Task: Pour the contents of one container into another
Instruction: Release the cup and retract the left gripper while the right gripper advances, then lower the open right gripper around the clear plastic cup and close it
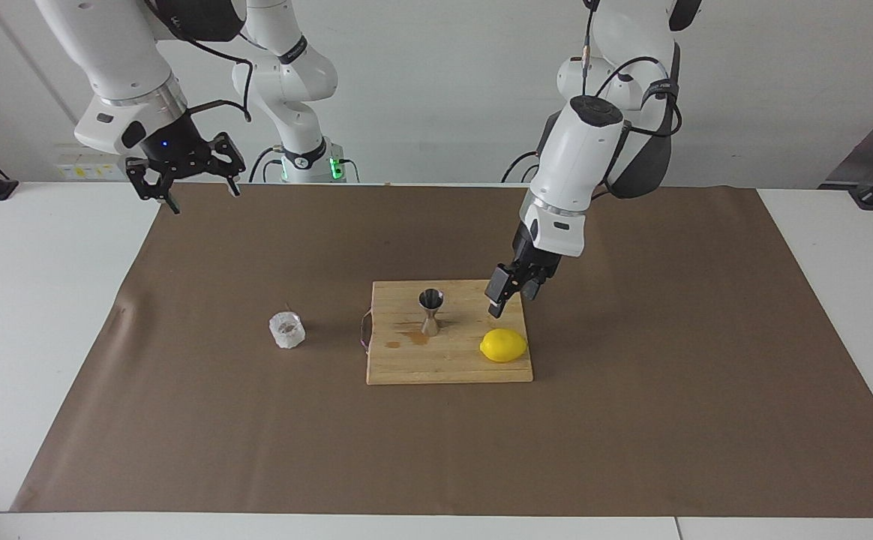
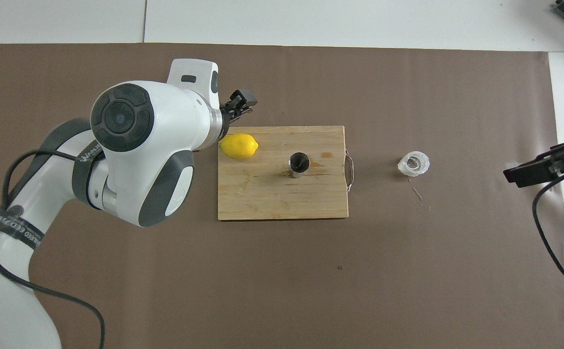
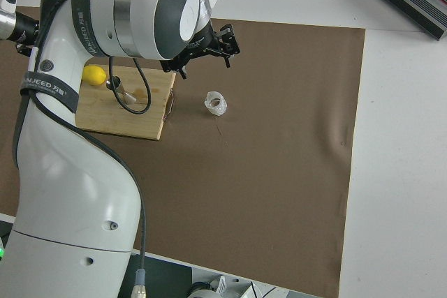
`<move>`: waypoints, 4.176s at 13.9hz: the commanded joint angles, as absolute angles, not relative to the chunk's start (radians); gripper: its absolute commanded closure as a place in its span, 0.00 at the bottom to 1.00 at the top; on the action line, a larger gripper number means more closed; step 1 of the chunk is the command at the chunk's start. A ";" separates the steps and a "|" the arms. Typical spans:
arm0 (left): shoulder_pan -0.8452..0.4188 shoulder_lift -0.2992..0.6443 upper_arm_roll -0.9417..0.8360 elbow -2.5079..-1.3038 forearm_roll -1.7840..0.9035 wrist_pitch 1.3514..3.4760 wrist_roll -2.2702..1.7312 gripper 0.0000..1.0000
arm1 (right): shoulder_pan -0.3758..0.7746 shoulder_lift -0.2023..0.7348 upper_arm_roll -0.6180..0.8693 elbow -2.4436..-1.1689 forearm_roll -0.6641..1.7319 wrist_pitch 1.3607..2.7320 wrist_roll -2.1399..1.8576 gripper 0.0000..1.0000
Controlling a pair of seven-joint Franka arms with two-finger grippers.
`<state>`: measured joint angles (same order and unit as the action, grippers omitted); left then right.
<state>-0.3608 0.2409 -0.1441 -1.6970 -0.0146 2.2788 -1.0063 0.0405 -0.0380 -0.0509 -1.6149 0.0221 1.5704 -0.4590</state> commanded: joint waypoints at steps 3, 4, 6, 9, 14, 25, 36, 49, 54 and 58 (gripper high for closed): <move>-0.333 0.219 -0.129 -1.672 0.092 2.114 -0.717 0.00 | 0.025 -0.074 -0.052 -1.733 0.093 1.716 -0.829 0.00; -0.304 0.207 -0.130 -1.672 0.092 2.083 -0.645 0.00 | 0.020 -0.074 -0.054 -1.755 0.113 1.724 -0.872 0.00; -0.253 0.178 -0.130 -1.677 0.086 2.033 -0.528 0.00 | 0.000 -0.063 -0.055 -1.793 0.178 1.793 -1.057 0.00; -0.139 0.141 -0.132 -1.677 0.025 1.945 -0.404 0.00 | -0.069 -0.029 -0.057 -1.873 0.378 1.830 -1.308 0.00; 0.035 0.084 -0.130 -1.686 -0.017 1.792 -0.151 0.00 | -0.124 0.075 -0.057 -1.920 0.567 1.881 -1.713 0.00; 0.115 -0.052 -0.144 -1.655 0.023 1.579 -0.002 0.00 | -0.179 0.218 -0.057 -1.965 0.781 1.921 -2.161 0.00; 0.121 -0.052 -0.167 -1.576 -0.057 1.500 -0.023 0.00 | -0.216 0.419 -0.043 -1.902 0.946 1.916 -2.335 0.00; 0.115 -0.041 -0.172 -1.560 -0.028 1.465 -0.003 0.00 | -0.149 0.454 -0.041 -1.943 1.035 2.023 -2.341 0.00; 0.114 -0.054 -0.172 -1.589 -0.025 1.482 -0.003 0.00 | -0.144 0.449 -0.041 -1.962 1.042 2.036 -2.342 0.00; 0.126 -0.058 -0.170 -1.598 -0.026 1.473 -0.009 0.00 | -0.143 0.448 -0.041 -1.971 1.049 2.036 -2.339 0.24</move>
<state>0.1218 -0.0535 -0.1726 -1.5891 -0.0390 1.4636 -0.0123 -0.1410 0.4560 -0.0448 -1.9497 1.0087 2.0199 -2.3176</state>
